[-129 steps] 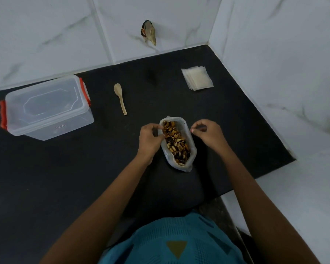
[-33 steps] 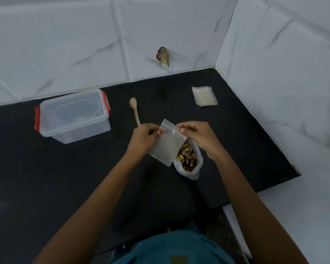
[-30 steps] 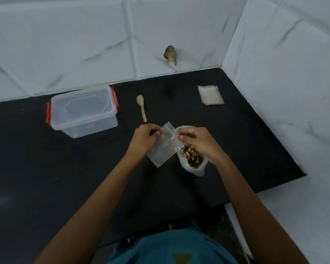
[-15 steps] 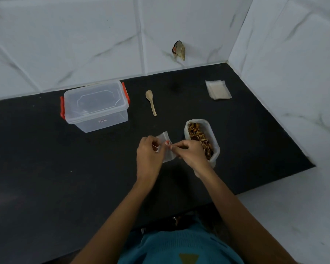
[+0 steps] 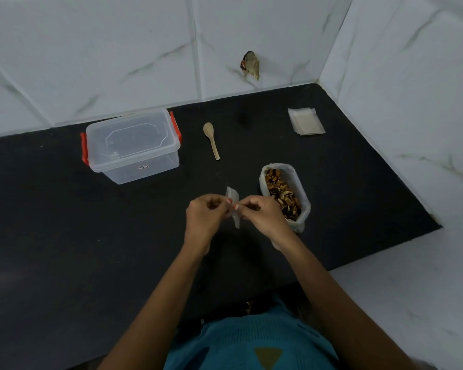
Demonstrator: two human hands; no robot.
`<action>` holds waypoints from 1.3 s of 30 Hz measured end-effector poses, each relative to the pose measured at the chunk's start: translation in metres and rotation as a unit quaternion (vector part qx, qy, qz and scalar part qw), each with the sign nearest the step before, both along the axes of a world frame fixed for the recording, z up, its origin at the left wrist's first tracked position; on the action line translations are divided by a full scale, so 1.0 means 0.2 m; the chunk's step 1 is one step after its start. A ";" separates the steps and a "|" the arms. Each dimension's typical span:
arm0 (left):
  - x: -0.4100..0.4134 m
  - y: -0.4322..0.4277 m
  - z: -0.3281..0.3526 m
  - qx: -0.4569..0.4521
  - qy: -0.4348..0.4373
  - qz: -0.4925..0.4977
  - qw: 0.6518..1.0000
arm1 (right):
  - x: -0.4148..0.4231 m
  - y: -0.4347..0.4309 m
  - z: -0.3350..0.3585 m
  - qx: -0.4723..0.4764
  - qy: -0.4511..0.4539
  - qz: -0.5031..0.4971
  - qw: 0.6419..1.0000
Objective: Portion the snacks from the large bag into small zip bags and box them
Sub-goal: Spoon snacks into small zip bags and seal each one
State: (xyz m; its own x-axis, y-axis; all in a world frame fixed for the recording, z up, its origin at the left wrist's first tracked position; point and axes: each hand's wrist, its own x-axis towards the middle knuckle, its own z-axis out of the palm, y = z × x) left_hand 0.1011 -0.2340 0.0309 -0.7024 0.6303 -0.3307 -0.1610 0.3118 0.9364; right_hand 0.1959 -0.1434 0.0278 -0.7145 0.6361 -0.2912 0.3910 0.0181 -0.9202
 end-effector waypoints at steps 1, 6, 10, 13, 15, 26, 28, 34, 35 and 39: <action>0.00 0.00 0.00 -0.002 0.001 -0.002 1.000 | 0.00 0.00 -0.01 0.006 -0.003 -0.009 1.000; 0.01 0.01 -0.02 -0.044 0.085 -0.026 0.995 | 0.01 0.01 -0.02 0.072 0.002 -0.091 0.993; 0.03 0.04 -0.01 -0.042 0.086 -0.011 0.995 | 0.01 0.00 -0.02 0.112 0.000 -0.057 0.992; 0.04 0.04 0.00 -0.026 0.092 -0.020 0.995 | 0.01 0.00 -0.02 0.121 -0.013 -0.016 0.992; 0.03 0.04 0.00 -0.024 0.110 -0.037 0.993 | 0.02 0.02 -0.01 0.124 -0.016 -0.016 0.992; 0.04 0.09 0.08 -0.087 0.245 -0.061 0.964 | 0.05 0.07 0.03 0.317 -0.021 -0.056 0.947; 0.04 0.11 0.08 -0.075 0.259 -0.059 0.961 | 0.04 0.04 0.04 0.325 -0.007 -0.016 0.945; 0.07 0.11 0.06 -0.068 0.243 -0.087 0.964 | 0.04 0.03 0.05 0.260 0.004 -0.042 0.965; 0.08 0.10 0.06 -0.074 0.242 -0.101 0.962 | 0.06 0.05 0.06 0.248 -0.003 -0.060 0.967; 0.09 0.08 0.08 -0.145 0.309 -0.141 0.929 | 0.09 0.08 0.06 0.266 -0.054 -0.061 0.960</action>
State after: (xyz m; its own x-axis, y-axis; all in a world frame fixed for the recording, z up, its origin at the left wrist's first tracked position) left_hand 0.1200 -0.2179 0.0464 -0.6352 0.7653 -0.1041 0.5056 0.5139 0.6931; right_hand 0.2148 -0.1265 0.0398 -0.6090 0.7925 0.0310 0.5125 0.4231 -0.7472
